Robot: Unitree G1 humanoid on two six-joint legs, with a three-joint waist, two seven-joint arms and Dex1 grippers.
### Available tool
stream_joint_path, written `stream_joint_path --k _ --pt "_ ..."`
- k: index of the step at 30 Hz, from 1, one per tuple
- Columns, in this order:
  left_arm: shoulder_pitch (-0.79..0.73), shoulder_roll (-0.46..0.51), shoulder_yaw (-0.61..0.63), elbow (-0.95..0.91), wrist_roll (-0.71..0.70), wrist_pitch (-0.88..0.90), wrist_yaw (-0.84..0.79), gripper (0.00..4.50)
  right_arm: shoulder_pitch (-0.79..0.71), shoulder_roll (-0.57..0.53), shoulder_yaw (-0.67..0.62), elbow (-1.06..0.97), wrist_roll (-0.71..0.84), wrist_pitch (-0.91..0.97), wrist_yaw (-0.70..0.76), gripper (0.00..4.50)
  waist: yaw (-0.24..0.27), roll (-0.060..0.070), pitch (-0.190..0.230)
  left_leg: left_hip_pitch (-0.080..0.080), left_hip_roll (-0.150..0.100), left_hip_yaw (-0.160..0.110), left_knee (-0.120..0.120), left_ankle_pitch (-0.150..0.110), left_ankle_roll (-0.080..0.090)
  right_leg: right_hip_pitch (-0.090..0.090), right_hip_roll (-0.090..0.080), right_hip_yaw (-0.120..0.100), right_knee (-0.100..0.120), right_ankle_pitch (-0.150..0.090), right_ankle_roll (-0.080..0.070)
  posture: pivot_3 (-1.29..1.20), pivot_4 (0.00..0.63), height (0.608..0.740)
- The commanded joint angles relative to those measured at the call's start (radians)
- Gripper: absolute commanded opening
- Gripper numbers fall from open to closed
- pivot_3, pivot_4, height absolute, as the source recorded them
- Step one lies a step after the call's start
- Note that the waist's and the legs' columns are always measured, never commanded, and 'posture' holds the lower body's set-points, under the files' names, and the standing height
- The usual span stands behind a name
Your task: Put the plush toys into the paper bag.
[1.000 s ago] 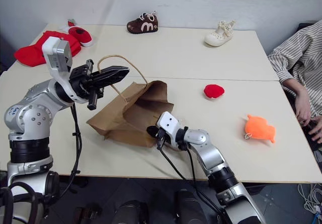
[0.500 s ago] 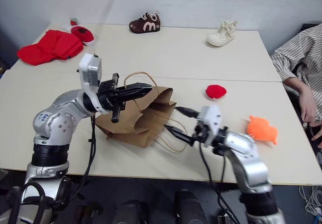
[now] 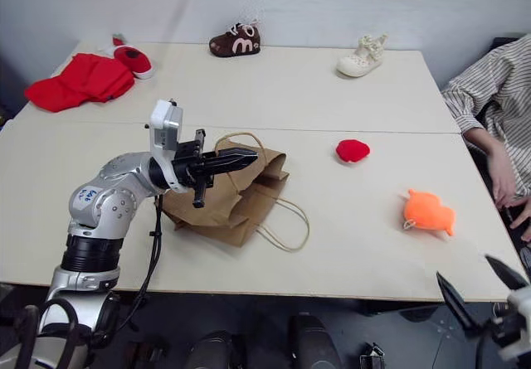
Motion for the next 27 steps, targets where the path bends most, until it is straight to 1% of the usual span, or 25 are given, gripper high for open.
stream_joint_path --k 1,5,7,11,12,14,18,19,22,23,25,26,27 --pt "-0.009 0.008 0.015 -0.025 -0.005 0.0 0.0 0.0 -0.047 -0.056 0.037 -0.037 -0.019 0.033 -0.048 4.45 -0.007 0.0 0.0 0.0 0.0 0.0 0.0 0.0 0.0 0.0 0.0 0.0 0.0 0.0 0.0 0.0 0.15 0.74" --pt "-0.011 0.011 0.017 -0.036 -0.01 0.01 0.006 0.0 -0.193 -0.193 0.096 -0.015 -0.056 0.211 -0.124 4.45 -0.011 0.001 0.0 0.002 0.0 0.0 0.001 0.001 0.0 -0.001 0.0 0.0 0.001 0.0 0.0 0.0 0.15 0.74" --pt "-0.01 0.014 0.021 -0.046 -0.013 0.016 0.011 0.0 -0.294 -0.276 0.142 0.042 -0.101 0.279 -0.15 4.45 -0.006 0.001 0.0 0.001 0.0 -0.002 0.001 0.002 0.0 -0.003 0.0 0.0 0.001 0.0 0.0 0.0 0.15 0.74" --pt "-0.007 0.025 0.029 -0.069 -0.018 0.029 0.018 0.0 -0.436 -0.398 0.258 0.173 -0.174 0.347 -0.133 4.45 0.01 0.001 0.001 -0.001 0.0 -0.003 0.0 0.002 0.0 -0.005 0.001 0.0 0.0 0.0 -0.001 0.0 0.15 0.74" --pt "-0.005 0.034 0.033 -0.081 -0.03 0.044 0.015 0.0 -0.466 -0.413 0.281 0.203 -0.17 0.38 -0.124 4.28 0.015 0.001 0.001 -0.001 0.0 -0.003 0.0 0.002 0.0 -0.005 0.001 0.0 0.0 0.0 -0.001 0.0 0.15 0.74" --pt "0.0 0.05 0.043 -0.101 -0.042 0.062 0.016 0.0 -0.543 -0.437 0.325 0.285 -0.188 0.382 -0.117 3.92 0.015 0.001 0.001 -0.001 0.0 -0.003 0.0 0.002 0.0 -0.005 0.0 -0.001 -0.001 0.0 -0.001 0.0 0.15 0.74" --pt "0.008 0.073 0.05 -0.128 -0.046 0.077 0.021 0.0 -0.634 -0.481 0.391 0.411 -0.218 0.388 -0.086 2.66 0.012 0.001 0.001 -0.001 -0.001 -0.002 0.001 0.002 0.001 -0.004 -0.001 0.0 -0.001 0.0 0.001 0.0 0.15 0.74" --pt "0.009 0.08 0.054 -0.13 -0.046 0.078 0.019 0.0 -0.649 -0.483 0.399 0.429 -0.221 0.366 -0.079 2.27 0.012 0.001 0.001 -0.001 -0.001 -0.002 0.001 0.002 0.001 -0.004 -0.001 0.0 -0.001 0.0 0.001 0.0 0.15 0.74" --pt "0.008 0.097 0.068 -0.127 -0.052 0.083 0.015 0.0 -0.682 -0.487 0.413 0.453 -0.211 0.306 -0.035 1.33 0.012 0.001 0.001 -0.001 -0.001 -0.002 0.002 0.002 0.001 -0.003 0.0 0.0 -0.001 0.0 0.001 0.0 0.15 0.74" --pt "0.005 0.099 0.073 -0.124 -0.055 0.086 0.014 0.0 -0.693 -0.489 0.418 0.453 -0.205 0.284 -0.013 0.98 0.012 0.001 0.001 -0.001 -0.001 -0.002 0.002 0.002 0.001 -0.003 0.0 0.0 -0.001 0.001 0.001 0.0 0.15 0.74" --pt "-0.006 0.104 0.084 -0.112 -0.067 0.097 0.01 0.0 -0.713 -0.483 0.43 0.367 -0.11 0.272 0.1 0.48 0.008 0.001 0.001 -0.001 -0.001 -0.002 0.002 0.002 0.001 -0.003 0.0 0.0 -0.001 0.001 0.001 0.0 0.15 0.74" --pt "-0.012 0.107 0.086 -0.105 -0.07 0.101 0.007 0.0 -0.723 -0.476 0.443 0.3 -0.056 0.275 0.152 0.34 0.006 0.001 0.001 -0.001 -0.001 -0.002 0.001 0.002 0.001 -0.003 0.0 0.0 0.0 0.001 0.001 0.0 0.15 0.74" --pt "-0.018 0.109 0.09 -0.097 -0.082 0.115 0.002 0.0 -0.738 -0.471 0.467 0.214 0.005 0.317 0.188 0.28 0.003 0.003 0.002 0.0 0.0 -0.002 0.001 0.003 0.0 -0.004 0.001 0.0 0.0 0.001 0.001 0.0 0.15 0.74"
